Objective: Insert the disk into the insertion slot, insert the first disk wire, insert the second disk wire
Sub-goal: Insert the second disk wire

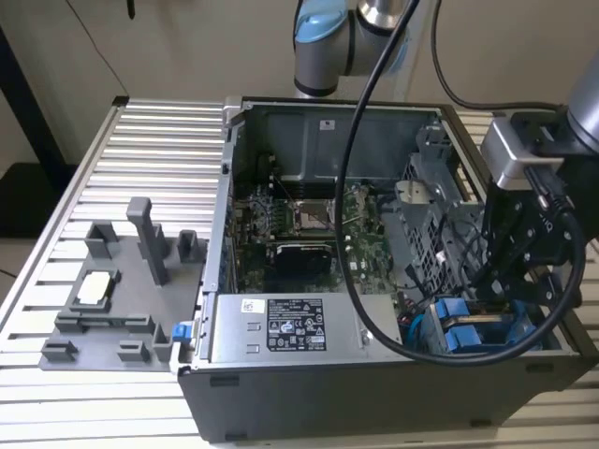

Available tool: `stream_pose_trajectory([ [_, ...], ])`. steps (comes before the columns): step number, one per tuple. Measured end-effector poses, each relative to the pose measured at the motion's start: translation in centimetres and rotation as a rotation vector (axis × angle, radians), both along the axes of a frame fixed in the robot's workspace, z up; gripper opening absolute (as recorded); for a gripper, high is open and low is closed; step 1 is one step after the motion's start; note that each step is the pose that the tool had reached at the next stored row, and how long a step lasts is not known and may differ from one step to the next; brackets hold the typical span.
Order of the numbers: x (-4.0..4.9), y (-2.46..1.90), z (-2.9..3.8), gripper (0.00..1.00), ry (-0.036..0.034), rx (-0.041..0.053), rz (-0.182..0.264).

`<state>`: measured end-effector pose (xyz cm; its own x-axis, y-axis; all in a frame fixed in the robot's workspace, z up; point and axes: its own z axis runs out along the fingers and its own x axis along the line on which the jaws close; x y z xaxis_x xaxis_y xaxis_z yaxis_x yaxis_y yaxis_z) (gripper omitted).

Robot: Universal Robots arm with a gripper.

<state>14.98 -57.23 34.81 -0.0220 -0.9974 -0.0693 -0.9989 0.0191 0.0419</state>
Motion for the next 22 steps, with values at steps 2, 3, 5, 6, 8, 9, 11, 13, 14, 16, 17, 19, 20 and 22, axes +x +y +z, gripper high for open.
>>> stream_pose_trajectory([
  [2,0.02,0.00,-0.10,0.16,0.0001,0.0002,-0.006],
  [3,0.02,-0.01,-0.17,0.16,0.0001,-0.0001,-0.009],
  [5,0.04,-0.03,-0.29,0.16,0.0001,-0.0005,-0.015],
  [6,0.05,-0.04,-0.35,0.16,0.0001,-0.0006,-0.018],
  [8,0.09,-0.08,-0.44,0.16,0.0001,-0.0011,-0.022],
  [9,0.10,-0.09,-0.50,0.16,0.0001,-0.0010,-0.025],
  [11,0.12,-0.11,-0.60,0.16,0.0001,-0.0011,-0.030],
  [13,0.16,-0.11,-0.72,0.16,0.0000,-0.0010,-0.031],
  [14,0.19,-0.11,-0.79,0.16,0.0001,-0.0008,-0.032],
  [16,0.24,-0.12,-0.86,0.16,0.0001,-0.0011,-0.032],
  [17,0.24,-0.12,-0.91,0.16,0.0001,-0.0010,-0.032],
  [19,0.24,-0.13,-1.07,0.16,0.0001,-0.0013,-0.032],
  [20,0.25,-0.12,-1.08,0.16,0.0001,-0.0014,-0.032],
  [22,0.25,-0.12,-1.08,0.16,0.0001,-0.0015,-0.032],
])
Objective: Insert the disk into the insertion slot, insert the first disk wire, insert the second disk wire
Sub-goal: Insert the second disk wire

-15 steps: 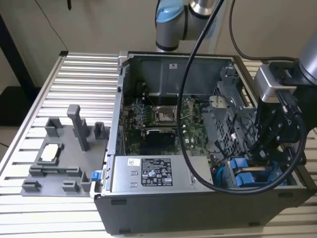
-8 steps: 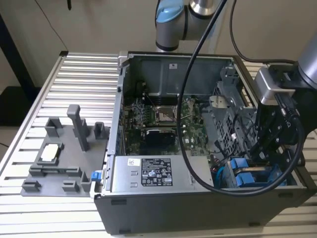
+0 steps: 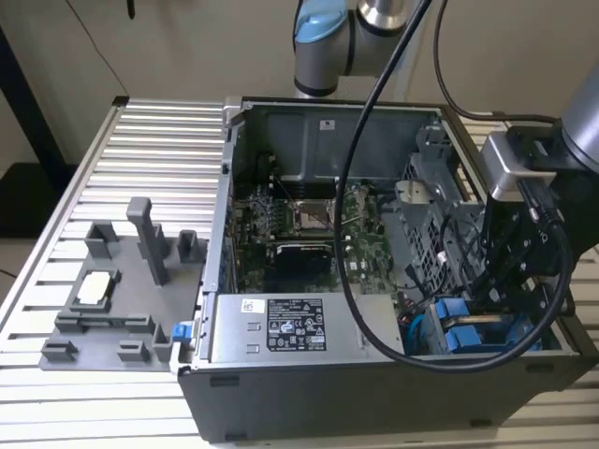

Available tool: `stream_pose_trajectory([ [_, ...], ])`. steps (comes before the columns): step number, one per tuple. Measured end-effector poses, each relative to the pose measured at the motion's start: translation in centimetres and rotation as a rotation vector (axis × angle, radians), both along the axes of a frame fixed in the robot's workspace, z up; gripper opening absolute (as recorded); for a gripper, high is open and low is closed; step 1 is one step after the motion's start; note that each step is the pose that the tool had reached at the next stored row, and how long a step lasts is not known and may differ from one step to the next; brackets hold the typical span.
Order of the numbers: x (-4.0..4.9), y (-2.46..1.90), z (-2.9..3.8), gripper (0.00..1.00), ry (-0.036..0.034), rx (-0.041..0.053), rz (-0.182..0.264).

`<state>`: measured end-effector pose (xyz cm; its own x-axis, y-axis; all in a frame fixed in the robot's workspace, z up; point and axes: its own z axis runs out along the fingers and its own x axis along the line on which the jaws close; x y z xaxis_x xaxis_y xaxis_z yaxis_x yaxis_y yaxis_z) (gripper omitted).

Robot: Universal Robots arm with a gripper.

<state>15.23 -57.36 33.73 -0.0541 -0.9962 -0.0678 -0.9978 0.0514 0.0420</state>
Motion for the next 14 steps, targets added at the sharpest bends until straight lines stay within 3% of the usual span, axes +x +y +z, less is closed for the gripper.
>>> stream_pose_trajectory([
  [7,0.00,0.00,-0.05,0.18,0.0000,0.0006,0.000],
  [8,0.00,0.00,-0.05,0.24,0.0000,0.0005,0.000],
  [9,0.00,0.00,-0.02,0.24,0.0000,0.0004,0.000],
  [11,0.00,0.00,0.43,0.24,0.0004,0.0017,0.000],
  [14,0.00,0.00,1.63,0.24,0.0009,0.0022,0.000],
])
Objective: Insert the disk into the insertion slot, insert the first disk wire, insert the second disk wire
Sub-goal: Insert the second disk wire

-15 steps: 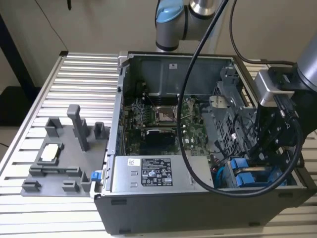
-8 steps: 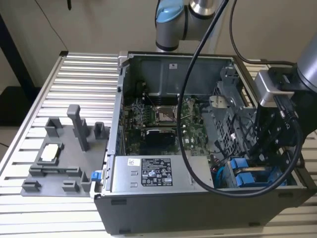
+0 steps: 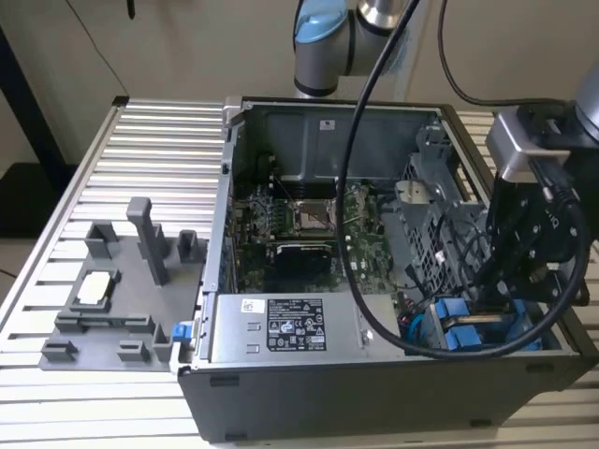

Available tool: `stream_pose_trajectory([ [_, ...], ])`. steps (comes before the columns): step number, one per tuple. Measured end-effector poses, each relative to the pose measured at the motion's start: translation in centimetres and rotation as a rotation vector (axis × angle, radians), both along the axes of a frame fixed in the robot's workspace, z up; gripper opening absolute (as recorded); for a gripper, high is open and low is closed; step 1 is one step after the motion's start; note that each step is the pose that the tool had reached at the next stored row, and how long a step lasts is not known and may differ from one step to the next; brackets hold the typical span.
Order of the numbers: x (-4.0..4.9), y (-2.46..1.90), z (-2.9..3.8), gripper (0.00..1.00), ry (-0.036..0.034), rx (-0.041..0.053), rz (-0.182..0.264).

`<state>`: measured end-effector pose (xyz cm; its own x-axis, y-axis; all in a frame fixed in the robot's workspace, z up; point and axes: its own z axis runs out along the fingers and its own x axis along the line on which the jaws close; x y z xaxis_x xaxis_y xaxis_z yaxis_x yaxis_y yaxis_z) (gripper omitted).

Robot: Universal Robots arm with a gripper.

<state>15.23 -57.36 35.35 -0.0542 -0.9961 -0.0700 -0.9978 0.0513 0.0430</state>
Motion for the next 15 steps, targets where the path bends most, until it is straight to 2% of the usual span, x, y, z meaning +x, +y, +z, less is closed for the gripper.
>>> stream_pose_trajectory([
  [3,0.00,0.00,1.23,0.24,0.0001,0.0007,0.000],
  [7,0.00,0.00,2.54,0.24,0.0002,0.0006,0.000],
  [15,0.00,0.00,2.64,0.24,0.0001,0.0006,0.000],
])
